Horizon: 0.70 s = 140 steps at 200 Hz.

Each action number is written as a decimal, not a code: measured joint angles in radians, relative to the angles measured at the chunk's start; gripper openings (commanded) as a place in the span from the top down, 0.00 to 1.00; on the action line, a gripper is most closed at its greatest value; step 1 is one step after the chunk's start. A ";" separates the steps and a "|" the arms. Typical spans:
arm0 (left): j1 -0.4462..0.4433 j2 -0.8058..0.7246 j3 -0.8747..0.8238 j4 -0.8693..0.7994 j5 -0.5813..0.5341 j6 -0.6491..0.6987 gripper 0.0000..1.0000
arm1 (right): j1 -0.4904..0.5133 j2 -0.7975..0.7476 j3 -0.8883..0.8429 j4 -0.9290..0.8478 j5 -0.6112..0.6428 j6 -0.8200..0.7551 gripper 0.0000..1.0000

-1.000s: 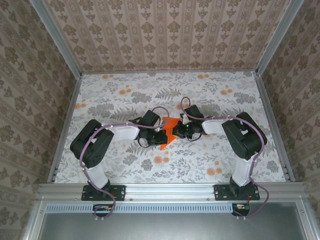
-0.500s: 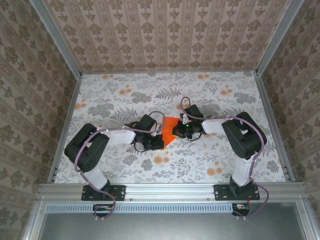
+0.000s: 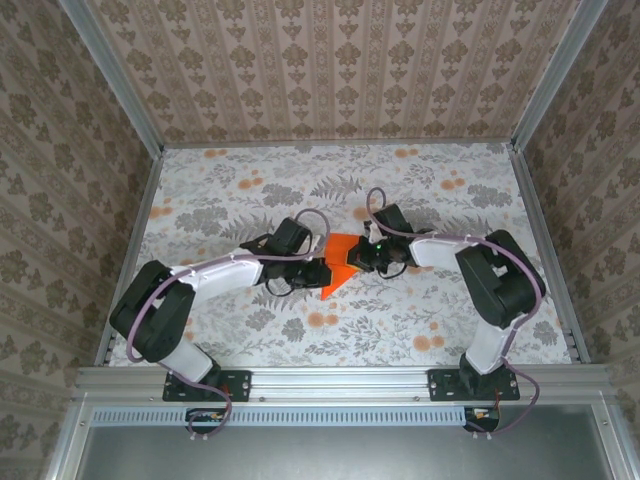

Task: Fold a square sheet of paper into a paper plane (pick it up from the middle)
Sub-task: Third fold the triangle at the center of the table, then fourth fold the wing at the center of the table.

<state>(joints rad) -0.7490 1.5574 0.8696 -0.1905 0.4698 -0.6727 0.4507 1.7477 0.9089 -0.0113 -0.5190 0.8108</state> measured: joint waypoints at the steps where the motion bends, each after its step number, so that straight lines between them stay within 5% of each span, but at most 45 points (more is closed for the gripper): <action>1: -0.001 0.000 0.002 0.001 -0.001 0.000 0.91 | 0.000 -0.003 0.000 -0.001 0.001 0.002 0.83; 60: -0.017 0.086 0.088 0.003 -0.123 -0.005 0.91 | -0.047 -0.150 -0.050 -0.024 0.067 -0.005 0.60; 140: -0.017 0.207 0.150 -0.064 -0.259 0.008 0.95 | -0.060 -0.086 -0.079 -0.070 0.070 -0.004 0.57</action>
<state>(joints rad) -0.7662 1.7645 1.0191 -0.2543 0.2108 -0.6643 0.3912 1.6619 0.8299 -0.0814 -0.4492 0.8070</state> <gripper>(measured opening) 0.062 0.435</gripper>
